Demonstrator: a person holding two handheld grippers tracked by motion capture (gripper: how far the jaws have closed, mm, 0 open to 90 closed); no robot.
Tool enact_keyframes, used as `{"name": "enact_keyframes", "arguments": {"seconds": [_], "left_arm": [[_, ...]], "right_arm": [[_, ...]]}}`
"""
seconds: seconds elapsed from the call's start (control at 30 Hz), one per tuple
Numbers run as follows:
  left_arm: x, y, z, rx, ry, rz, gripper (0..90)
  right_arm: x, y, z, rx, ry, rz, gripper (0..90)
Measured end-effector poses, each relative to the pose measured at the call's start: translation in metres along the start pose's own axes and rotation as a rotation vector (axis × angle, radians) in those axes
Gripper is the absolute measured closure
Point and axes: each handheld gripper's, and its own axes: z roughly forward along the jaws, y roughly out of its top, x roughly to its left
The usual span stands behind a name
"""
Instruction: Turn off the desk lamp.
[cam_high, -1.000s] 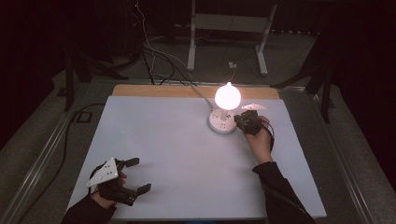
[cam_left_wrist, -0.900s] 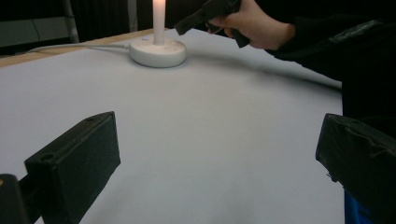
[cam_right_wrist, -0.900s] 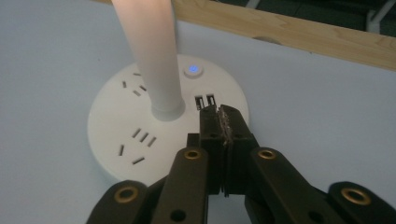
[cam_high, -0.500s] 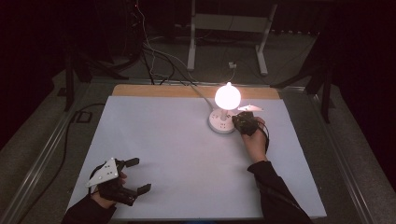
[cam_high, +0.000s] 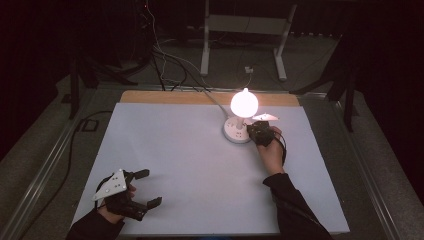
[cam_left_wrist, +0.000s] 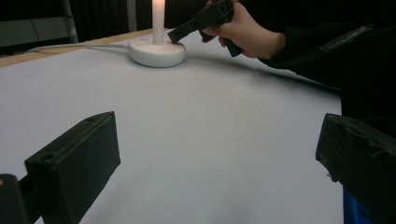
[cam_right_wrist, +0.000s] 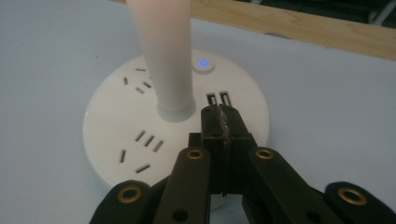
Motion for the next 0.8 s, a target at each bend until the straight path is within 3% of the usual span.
{"name": "enact_keyframes", "arguments": {"seconds": [0.13, 0.3, 0.53, 0.8], "left_arm": [[0.001, 0.0, 0.0, -0.001, 0.001, -0.003, 0.4], [0.001, 0.0, 0.0, -0.004, 0.001, -0.004, 0.4], [0.0, 0.0, 0.0, -0.001, 0.001, -0.001, 0.4], [0.001, 0.0, 0.0, -0.006, 0.0, -0.006, 0.5]], "right_arm": [[0.002, 0.001, 0.0, 0.001, -0.004, 0.004, 90.0], [0.0, 0.007, -0.011, -0.07, -0.008, -0.001, 90.0], [-0.003, 0.013, -0.022, -0.107, 0.006, 0.004, 90.0], [-0.006, 0.01, -0.017, -0.084, -0.006, -0.004, 90.0]]}}
